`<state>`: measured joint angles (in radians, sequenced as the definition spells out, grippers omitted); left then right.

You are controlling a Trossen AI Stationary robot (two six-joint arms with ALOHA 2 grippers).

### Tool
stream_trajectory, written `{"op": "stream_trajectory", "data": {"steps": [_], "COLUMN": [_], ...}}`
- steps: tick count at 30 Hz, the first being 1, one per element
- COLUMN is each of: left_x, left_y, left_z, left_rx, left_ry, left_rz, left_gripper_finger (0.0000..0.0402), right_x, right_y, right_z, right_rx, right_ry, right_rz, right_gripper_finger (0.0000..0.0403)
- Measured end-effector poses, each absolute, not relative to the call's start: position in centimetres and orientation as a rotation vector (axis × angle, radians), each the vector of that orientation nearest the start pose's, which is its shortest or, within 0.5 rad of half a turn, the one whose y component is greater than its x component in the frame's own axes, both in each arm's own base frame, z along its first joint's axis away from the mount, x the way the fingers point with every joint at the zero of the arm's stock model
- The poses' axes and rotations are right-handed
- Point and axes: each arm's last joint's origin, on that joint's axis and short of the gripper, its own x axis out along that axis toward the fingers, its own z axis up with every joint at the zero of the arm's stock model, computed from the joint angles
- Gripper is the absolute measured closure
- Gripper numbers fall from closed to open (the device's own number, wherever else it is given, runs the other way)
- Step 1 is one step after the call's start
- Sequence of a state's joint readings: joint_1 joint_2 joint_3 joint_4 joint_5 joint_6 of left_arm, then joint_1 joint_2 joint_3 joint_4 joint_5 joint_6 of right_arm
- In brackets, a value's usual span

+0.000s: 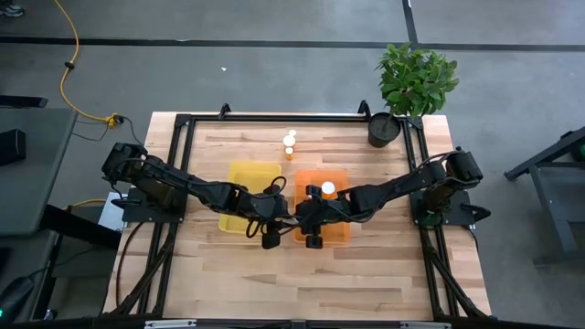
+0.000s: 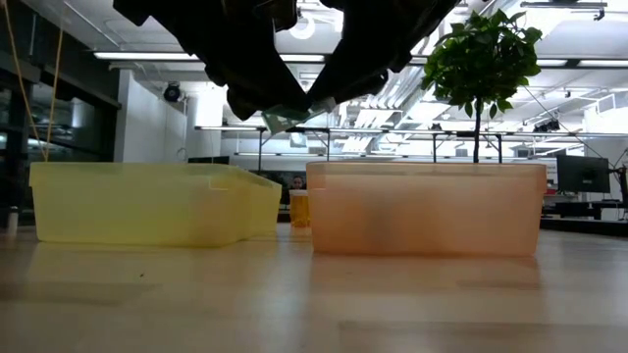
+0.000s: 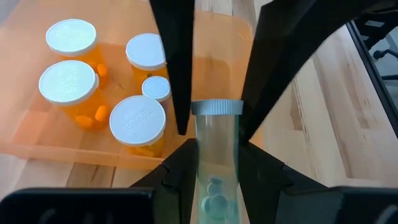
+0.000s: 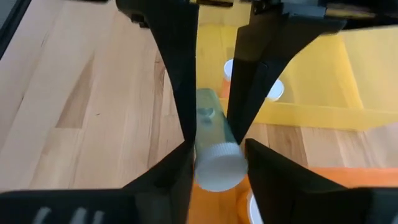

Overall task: Pick and place medicine bottles into bin by pill shape (circle, oval)
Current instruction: Put the blue bottle pill into the yellow bin

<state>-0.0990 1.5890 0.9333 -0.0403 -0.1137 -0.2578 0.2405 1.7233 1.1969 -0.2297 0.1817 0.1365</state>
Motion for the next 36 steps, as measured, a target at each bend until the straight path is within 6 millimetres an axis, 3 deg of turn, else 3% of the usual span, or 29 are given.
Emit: {"op": "stream_trajectory", "data": {"steps": [9, 15, 20, 28, 36], "left_x": [32.8, 31.6, 29.3, 25.1, 21.4], "left_y": [-2.9, -2.5, -2.1, -2.4, -0.1], "left_z": [20.3, 20.8, 22.3, 22.9, 18.8], "left_rx": [-0.171, -0.153, -0.111, -0.091, -0.233], "left_ry": [0.694, 0.763, 0.753, 0.484, 0.123], "left_rz": [0.107, 0.153, 0.335, 0.445, 0.494], "left_gripper_finger": [0.0310, 0.0310, 0.0310, 0.0310, 0.0310], "right_x": [36.1, 35.2, 34.2, 33.8, 34.2], "right_y": [8.4, 8.3, 9.2, 10.2, 10.0], "right_z": [22.8, 24.8, 26.6, 26.7, 27.2], "right_rx": [-0.053, -0.065, -0.097, -0.154, -0.168], "right_ry": [0.745, 0.703, 0.638, 0.615, 0.555], "right_rz": [0.012, 0.021, 0.005, -0.045, -0.102], "right_gripper_finger": [0.0162, 0.0151, 0.0151, 0.0151, 0.0151]}}
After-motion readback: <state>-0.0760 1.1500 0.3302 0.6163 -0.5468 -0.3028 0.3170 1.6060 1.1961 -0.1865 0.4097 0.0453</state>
